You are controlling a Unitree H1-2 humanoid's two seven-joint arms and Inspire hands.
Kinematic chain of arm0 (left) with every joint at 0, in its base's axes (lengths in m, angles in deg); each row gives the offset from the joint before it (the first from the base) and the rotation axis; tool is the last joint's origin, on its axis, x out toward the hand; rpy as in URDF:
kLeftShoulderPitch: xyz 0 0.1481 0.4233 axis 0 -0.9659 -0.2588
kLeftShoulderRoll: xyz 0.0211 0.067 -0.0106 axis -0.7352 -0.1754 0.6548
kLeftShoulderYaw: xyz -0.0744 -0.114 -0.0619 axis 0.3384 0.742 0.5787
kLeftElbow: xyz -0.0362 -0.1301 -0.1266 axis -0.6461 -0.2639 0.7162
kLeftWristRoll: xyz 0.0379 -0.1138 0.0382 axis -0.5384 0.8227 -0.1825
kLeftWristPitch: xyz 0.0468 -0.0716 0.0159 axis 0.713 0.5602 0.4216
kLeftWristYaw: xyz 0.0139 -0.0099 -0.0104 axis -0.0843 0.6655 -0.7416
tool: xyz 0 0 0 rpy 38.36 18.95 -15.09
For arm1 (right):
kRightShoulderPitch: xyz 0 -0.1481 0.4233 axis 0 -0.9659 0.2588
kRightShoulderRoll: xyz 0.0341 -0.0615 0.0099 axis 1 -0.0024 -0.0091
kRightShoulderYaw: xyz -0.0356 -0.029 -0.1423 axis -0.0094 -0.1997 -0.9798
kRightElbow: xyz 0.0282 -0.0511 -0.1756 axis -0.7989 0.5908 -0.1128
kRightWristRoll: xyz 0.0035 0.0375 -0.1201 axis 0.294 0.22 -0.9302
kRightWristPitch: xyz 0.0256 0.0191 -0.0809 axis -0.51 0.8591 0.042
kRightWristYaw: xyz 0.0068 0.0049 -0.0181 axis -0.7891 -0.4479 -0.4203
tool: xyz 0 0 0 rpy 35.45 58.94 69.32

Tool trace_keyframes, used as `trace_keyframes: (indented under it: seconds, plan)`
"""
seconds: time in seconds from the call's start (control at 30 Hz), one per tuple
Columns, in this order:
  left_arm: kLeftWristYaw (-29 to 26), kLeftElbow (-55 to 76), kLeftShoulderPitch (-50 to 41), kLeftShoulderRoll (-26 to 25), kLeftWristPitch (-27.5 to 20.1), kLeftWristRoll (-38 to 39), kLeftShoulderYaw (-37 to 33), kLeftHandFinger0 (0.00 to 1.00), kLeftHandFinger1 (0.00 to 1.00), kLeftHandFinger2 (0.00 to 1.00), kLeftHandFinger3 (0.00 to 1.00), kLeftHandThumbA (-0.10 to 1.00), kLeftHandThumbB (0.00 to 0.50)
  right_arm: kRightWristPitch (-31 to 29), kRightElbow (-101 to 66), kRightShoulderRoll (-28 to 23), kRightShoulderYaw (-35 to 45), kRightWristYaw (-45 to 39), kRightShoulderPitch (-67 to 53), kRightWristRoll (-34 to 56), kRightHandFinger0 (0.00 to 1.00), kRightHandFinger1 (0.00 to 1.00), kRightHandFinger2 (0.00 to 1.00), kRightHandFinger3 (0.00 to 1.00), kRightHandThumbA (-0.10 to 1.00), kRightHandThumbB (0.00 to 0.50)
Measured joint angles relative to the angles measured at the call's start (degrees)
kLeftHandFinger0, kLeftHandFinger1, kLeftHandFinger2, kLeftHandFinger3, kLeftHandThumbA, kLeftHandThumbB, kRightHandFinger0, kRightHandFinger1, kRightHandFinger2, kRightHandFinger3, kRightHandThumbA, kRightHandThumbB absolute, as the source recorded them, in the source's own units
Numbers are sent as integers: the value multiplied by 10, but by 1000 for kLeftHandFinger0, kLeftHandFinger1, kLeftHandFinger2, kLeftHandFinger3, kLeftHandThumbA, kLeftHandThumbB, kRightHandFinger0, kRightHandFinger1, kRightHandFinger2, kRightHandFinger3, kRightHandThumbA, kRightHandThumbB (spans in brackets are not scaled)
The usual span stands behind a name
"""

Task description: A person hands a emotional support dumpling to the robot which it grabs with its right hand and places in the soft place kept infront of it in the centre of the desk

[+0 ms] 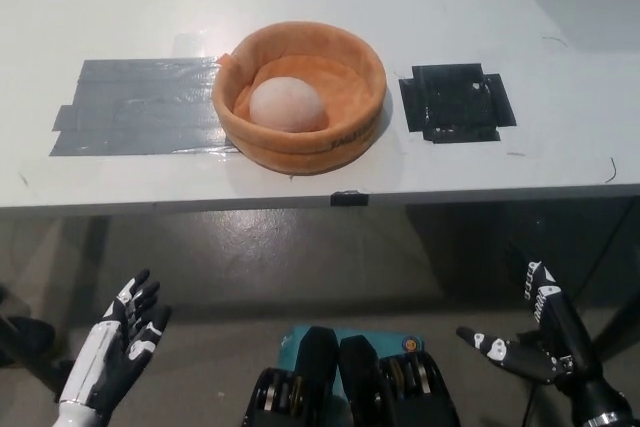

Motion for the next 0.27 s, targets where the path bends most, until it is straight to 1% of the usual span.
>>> trace_keyframes:
  seconds: [0.03,0.1,0.27]
  plan:
    - [0,2,0,0,0,-1,0,1000,1000,1000,1000,776,13,-1,0,0,0,0,0,1,1000,1000,1000,1000,915,276]
    - [0,3,-1,0,0,-1,-1,1000,1000,1000,1000,783,14,-2,0,0,0,0,-2,2,1000,1000,1000,1000,926,282]
    - [0,6,-8,1,0,-3,-3,1000,1000,1000,1000,784,18,-4,0,-2,0,0,-11,2,1000,1000,1000,1000,932,274]
